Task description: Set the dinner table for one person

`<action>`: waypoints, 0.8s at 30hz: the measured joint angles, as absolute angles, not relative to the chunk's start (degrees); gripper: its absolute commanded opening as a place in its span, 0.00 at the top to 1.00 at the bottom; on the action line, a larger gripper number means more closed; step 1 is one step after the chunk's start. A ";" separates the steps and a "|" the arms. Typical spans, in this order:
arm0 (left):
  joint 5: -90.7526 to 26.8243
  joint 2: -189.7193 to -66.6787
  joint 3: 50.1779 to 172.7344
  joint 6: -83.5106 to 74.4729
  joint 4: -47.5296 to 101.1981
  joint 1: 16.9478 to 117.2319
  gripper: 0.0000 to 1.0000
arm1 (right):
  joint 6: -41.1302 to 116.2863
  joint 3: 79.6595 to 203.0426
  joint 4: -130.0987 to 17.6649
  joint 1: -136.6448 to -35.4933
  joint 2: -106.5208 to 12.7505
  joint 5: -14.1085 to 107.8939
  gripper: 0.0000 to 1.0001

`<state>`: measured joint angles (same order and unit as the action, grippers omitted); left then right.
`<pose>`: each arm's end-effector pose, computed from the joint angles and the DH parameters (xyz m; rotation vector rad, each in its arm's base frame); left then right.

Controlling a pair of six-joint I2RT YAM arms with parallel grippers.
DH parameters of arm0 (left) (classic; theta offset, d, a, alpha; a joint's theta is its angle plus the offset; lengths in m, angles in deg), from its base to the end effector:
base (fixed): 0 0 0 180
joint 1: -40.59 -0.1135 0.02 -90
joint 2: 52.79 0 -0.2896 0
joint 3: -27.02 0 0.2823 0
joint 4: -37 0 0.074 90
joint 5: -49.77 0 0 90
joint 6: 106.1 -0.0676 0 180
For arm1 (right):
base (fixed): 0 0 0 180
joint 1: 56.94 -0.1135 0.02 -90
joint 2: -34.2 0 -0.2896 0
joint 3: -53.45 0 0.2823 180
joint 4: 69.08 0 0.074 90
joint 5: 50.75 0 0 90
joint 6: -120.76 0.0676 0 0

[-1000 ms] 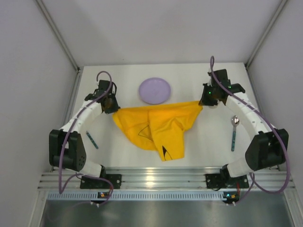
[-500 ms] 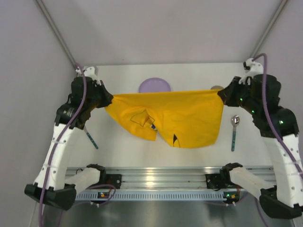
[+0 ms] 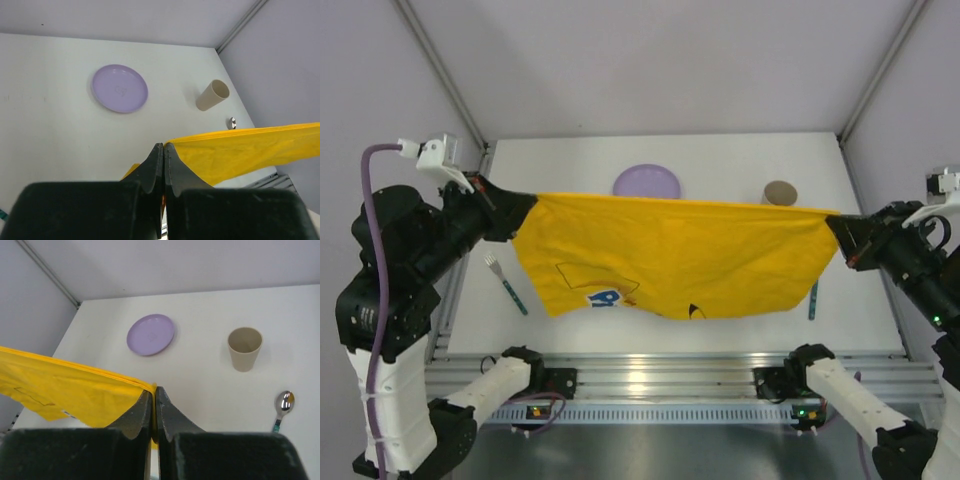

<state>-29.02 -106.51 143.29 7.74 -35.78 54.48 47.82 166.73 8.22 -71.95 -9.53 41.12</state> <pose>0.1103 -0.0408 0.5726 -0.0090 1.7913 -0.6482 0.0474 0.0150 0.5591 0.0063 1.7260 0.4433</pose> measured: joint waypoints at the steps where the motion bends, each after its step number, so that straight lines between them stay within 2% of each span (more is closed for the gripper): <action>1: -29.02 -107.36 144.60 7.54 -36.57 54.48 1.00 | 47.71 166.73 8.53 -71.99 -9.73 41.01 1.00; 4: -30.20 -109.15 144.54 6.97 -38.56 54.48 1.00 | 47.80 166.64 9.12 -72.32 -12.02 40.36 1.00; 8: -33.53 -110.46 136.80 6.69 -38.23 54.46 1.00 | 48.83 164.76 8.94 -72.32 -19.71 38.32 1.00; 13: -38.73 -115.07 125.79 6.14 -35.89 54.02 1.00 | 50.34 153.16 4.92 -72.32 -30.40 36.09 1.00; 18: -39.38 -123.66 115.97 5.20 -27.87 52.14 1.00 | 50.53 143.95 -0.13 -72.32 -38.42 34.37 1.00; 24: -38.09 -137.65 110.86 5.22 -16.44 49.17 1.00 | 50.80 142.21 -8.98 -72.32 -48.22 33.08 1.00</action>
